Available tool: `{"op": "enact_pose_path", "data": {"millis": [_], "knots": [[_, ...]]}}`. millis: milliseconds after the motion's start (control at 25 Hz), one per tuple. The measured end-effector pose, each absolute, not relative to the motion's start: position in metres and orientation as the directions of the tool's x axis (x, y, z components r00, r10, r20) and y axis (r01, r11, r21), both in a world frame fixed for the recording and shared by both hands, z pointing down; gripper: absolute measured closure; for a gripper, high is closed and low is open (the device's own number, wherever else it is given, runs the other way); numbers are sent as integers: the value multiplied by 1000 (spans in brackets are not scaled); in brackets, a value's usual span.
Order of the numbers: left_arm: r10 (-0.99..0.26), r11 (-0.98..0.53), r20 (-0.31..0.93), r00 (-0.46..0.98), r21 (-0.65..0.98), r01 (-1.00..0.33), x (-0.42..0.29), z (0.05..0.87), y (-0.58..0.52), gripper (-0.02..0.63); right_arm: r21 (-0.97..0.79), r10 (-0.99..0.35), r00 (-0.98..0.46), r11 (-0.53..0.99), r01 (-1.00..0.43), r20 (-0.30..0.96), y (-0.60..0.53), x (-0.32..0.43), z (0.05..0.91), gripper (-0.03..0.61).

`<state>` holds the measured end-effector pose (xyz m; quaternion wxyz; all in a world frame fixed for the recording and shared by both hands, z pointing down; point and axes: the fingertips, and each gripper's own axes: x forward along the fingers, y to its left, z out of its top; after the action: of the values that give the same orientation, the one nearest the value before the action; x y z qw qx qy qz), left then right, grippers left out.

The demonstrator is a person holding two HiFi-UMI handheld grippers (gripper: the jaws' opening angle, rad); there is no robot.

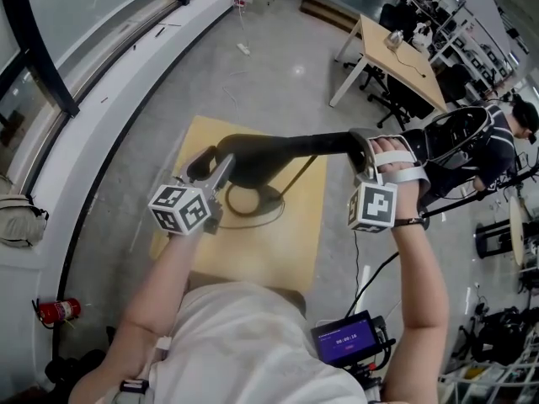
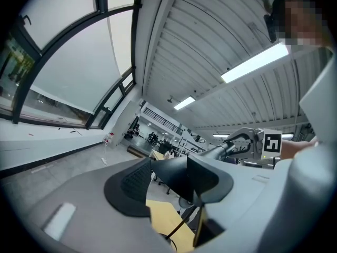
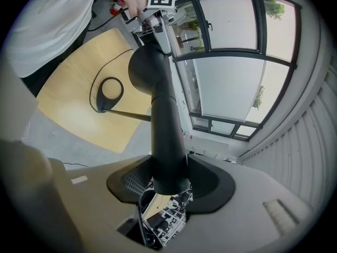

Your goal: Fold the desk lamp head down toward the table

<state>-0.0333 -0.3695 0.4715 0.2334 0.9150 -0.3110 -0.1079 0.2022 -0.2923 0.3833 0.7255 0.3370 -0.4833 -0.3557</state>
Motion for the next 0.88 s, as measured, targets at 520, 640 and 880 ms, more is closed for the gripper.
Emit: {"op": "enact_pose_path", "data": {"millis": [520, 640, 880], "knots": [[-581, -698, -41, 813, 538, -472, -22, 498, -368, 396, 804, -835, 314, 533, 264, 451, -295, 197, 379, 356], [-575, -696, -33, 817, 544, -468, -17, 502, -367, 397, 800, -837, 321, 531, 280, 443, -295, 197, 376, 353], [-545, -745, -26, 838, 473, -470, -3, 504, -356, 484, 780, -828, 343, 546, 307, 444, -293, 199, 376, 350]]}}
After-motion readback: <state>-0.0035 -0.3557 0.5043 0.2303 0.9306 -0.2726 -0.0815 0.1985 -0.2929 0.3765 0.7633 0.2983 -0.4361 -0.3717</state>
